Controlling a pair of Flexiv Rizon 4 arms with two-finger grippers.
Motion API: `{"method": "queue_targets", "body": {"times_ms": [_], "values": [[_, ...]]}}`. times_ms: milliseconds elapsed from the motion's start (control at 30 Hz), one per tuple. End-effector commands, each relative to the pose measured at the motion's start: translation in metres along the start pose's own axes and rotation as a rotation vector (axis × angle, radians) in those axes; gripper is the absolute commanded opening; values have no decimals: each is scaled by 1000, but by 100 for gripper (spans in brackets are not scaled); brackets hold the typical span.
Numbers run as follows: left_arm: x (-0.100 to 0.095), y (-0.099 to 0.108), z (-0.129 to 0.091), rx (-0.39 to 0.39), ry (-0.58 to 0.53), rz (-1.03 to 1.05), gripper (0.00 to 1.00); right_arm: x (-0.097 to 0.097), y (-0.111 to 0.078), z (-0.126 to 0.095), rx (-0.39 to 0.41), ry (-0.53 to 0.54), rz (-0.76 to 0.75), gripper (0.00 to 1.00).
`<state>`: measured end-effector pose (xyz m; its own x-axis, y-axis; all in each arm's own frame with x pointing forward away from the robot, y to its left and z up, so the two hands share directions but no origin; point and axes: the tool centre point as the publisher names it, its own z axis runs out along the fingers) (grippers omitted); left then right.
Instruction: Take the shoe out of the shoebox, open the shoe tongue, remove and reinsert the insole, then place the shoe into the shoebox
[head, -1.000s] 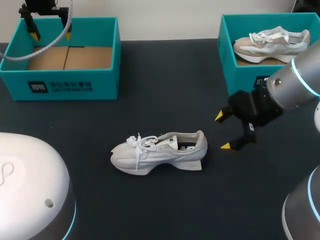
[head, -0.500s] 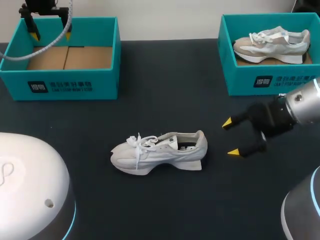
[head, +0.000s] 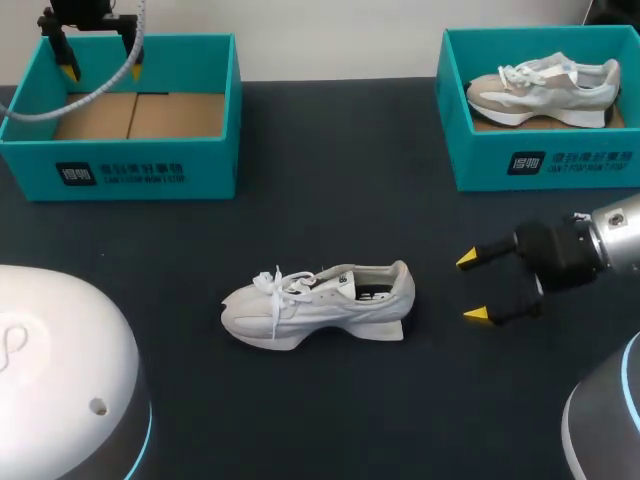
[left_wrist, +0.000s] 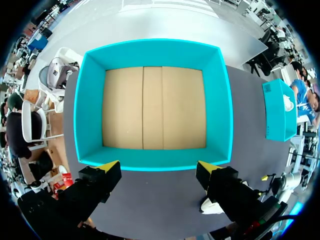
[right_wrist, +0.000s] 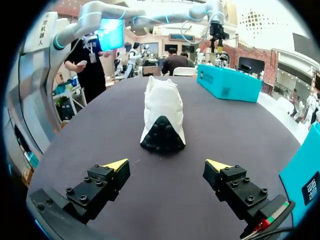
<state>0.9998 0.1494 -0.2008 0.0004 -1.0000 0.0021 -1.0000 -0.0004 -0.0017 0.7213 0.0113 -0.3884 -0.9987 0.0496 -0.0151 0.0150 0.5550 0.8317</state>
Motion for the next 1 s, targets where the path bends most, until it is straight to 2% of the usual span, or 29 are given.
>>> {"method": "queue_targets", "body": {"times_ms": [33,533,1000], "values": [[0,0,0,0,-1,0,100,1,0,1,3,-3,-1,100],[0,0,0,0,-1,0,100,1,0,1,3,-3,-1,100],[0,0,0,0,-1,0,100,2,11,42,-11,-26,14,100]]}}
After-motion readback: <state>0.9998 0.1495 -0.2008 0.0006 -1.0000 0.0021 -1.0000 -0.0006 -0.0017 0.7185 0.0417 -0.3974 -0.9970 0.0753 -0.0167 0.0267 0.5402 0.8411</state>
